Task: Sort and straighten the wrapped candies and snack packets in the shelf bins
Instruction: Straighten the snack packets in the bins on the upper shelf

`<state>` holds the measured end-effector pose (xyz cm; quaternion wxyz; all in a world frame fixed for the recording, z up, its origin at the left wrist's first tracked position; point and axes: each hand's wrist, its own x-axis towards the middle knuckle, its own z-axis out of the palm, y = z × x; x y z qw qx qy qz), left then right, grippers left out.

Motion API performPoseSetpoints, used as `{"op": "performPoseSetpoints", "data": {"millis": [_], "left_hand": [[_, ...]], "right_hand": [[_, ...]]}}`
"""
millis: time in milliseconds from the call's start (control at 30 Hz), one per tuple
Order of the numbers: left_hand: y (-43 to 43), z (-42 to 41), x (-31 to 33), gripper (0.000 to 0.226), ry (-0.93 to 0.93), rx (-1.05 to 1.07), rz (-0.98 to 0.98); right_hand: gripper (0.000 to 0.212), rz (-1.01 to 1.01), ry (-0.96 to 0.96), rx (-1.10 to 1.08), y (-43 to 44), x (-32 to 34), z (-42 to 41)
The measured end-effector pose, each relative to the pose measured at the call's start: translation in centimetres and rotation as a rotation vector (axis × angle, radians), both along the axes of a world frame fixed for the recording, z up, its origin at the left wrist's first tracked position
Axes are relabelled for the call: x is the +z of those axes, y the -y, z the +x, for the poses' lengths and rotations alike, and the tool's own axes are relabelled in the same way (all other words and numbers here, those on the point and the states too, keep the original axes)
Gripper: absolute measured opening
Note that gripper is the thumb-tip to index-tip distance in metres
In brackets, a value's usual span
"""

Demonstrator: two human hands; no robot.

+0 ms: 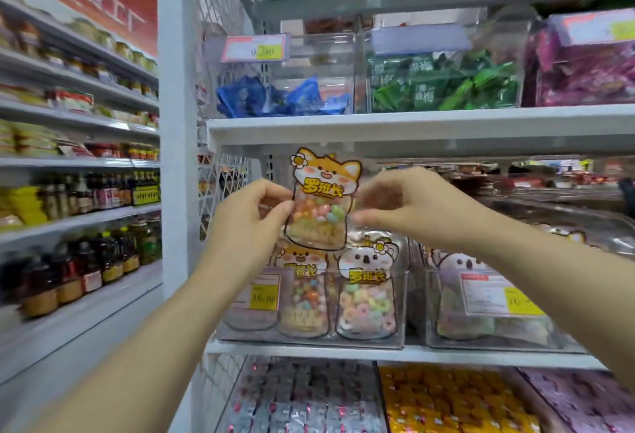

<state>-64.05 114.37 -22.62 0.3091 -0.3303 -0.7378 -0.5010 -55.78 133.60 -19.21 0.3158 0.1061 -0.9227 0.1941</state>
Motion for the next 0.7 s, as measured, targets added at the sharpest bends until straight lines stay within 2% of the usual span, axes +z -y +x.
{"op": "performPoseSetpoints", "data": {"millis": [67,133,200,267,367,500,700], "left_hand": [[0.2,-0.4,-0.4,0.025,0.007,0.037,0.01],[0.2,-0.8,-0.6,0.025,0.016,0.057,0.011],[0.1,-0.9,-0.7,0.025,0.024,0.069,0.012],[0.1,-0.9,-0.7,0.022,0.028,0.081,0.014],[0.3,-0.9,-0.5,0.018,0.033,0.087,0.043],[0.6,-1.1,-0.4,0.015,0.04,0.103,0.09],[-1.7,-0.4,-0.7,0.017,0.019,0.094,-0.003]], "right_hand": [[0.03,0.2,0.081,-0.115,-0.8,-0.7,-0.1],[0.024,0.338,0.118,-0.193,-1.1,-1.2,-0.4],[0.015,0.368,0.15,-0.212,-1.1,-1.4,-0.8],[0.017,0.369,0.195,-0.203,-1.0,-1.3,-1.2],[0.017,0.168,0.101,-0.144,-0.9,-0.7,-1.6],[0.006,-0.188,-0.204,-0.181,-1.9,1.0,-1.5],[0.003,-0.298,-0.492,-0.256,-3.7,1.3,0.5]]}}
